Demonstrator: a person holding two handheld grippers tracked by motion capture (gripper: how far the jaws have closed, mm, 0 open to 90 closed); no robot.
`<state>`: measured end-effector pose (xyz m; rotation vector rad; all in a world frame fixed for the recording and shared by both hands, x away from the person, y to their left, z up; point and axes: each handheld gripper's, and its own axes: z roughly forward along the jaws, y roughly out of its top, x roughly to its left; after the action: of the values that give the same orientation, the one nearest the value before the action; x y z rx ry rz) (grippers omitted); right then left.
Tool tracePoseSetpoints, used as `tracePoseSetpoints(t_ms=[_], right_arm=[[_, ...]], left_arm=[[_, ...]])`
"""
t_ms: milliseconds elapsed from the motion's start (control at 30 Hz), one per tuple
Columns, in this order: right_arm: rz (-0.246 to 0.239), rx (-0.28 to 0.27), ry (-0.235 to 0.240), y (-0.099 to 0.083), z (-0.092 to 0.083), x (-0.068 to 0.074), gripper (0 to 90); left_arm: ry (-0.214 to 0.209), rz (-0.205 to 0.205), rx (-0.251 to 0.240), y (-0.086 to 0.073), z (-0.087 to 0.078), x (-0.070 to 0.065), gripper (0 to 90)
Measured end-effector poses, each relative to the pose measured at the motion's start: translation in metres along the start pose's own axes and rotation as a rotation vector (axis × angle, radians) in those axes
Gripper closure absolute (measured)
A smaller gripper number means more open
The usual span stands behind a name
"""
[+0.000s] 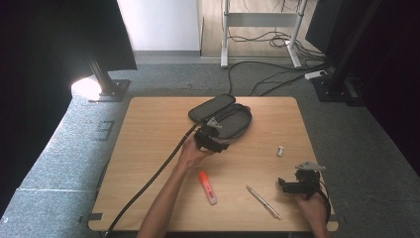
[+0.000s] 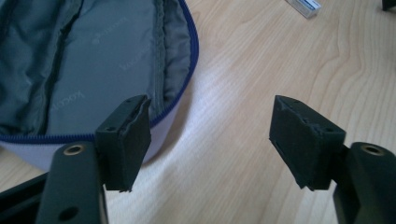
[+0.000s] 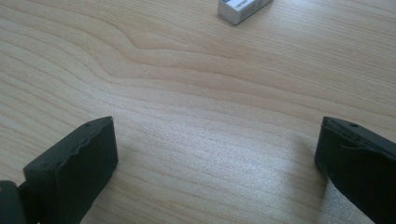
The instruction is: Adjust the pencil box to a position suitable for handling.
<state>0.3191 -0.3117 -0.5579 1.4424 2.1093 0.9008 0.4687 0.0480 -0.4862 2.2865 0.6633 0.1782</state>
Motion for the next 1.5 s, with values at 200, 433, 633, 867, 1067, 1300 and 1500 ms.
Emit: tracePoseSetpoints(t_ms=[200, 433, 633, 867, 1067, 1300, 1500], right_arm=[[0.0, 0.0, 0.0, 0.0, 0.0, 0.0, 0.0], [0.0, 0.0, 0.0, 0.0, 0.0, 0.0, 0.0], [0.0, 0.0, 0.001, 0.0, 0.0, 0.0, 0.0], [0.0, 0.0, 0.001, 0.0, 0.0, 0.0, 0.0], [-0.001, -0.001, 0.001, 0.0, 0.0, 0.0, 0.0], [0.001, -0.001, 0.001, 0.0, 0.0, 0.0, 0.0], [-0.001, -0.001, 0.001, 0.0, 0.0, 0.0, 0.0]], left_arm=[[-0.002, -0.007, 0.013, 0.006, 0.009, 0.007, 36.1], [-0.012, -0.004, 0.011, 0.011, 0.018, 0.015, 42.9], [-0.018, -0.005, 0.004, 0.01, 0.024, 0.021, 48.8], [-0.01, -0.006, 0.019, 0.005, 0.03, 0.027, 54.9], [-0.015, -0.018, 0.039, 0.0, 0.035, 0.032, 57.9], [-0.019, -0.019, 0.041, -0.002, 0.037, 0.032, 73.2], [-0.02, -0.006, 0.035, -0.003, 0.037, 0.028, 86.7]])
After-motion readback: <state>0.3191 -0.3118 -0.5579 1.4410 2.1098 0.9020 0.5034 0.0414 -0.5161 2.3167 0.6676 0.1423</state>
